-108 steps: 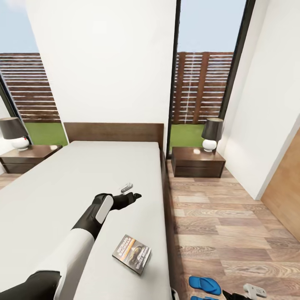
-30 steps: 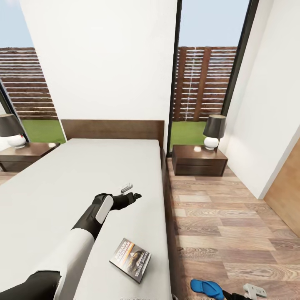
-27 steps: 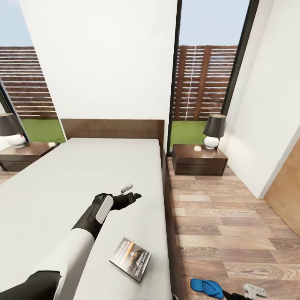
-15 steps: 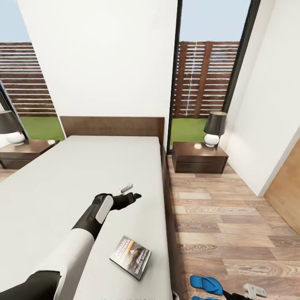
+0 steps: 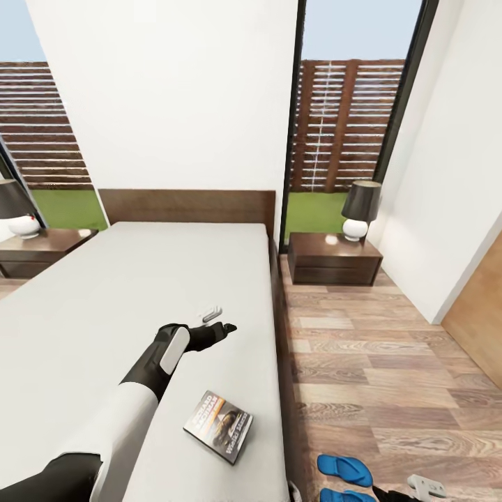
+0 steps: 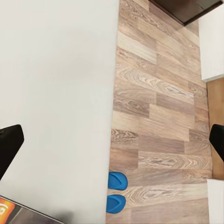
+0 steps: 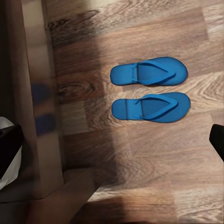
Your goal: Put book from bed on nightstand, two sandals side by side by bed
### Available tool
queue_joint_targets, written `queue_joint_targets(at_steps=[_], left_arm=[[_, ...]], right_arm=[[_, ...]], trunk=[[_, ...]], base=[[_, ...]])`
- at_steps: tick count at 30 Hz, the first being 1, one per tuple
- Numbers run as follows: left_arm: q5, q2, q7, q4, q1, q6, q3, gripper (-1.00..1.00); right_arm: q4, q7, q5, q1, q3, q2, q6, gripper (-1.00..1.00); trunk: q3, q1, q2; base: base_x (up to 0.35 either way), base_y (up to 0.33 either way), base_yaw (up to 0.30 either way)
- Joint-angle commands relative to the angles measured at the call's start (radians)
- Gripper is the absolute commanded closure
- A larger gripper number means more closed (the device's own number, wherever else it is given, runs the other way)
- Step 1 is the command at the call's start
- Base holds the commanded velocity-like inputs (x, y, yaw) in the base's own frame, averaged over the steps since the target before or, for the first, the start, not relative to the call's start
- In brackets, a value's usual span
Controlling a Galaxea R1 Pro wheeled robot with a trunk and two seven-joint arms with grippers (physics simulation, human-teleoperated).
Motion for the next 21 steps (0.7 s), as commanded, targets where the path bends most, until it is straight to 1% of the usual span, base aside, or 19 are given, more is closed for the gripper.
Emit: queue_joint_targets(at_steps=[1,21], left_arm=[[-0.001,0.0,-0.003,-0.001,-0.001,0.005,0.002,-1.0],[-0.001,0.0,-0.003,-0.001,-0.001,0.005,0.002,-1.0]], right_arm=[[0.005,0.007,-0.009,-0.002,0.008,0.0,-0.006,-1.0],[0.005,0.007,-0.009,-0.002,0.008,0.0,-0.006,-1.0]], trunk=[[-0.003,0.0,-0.001],[-0.034,0.0,-0.001]], base=[[0.0,0.0,0.0],[0.0,0.0,0.0]])
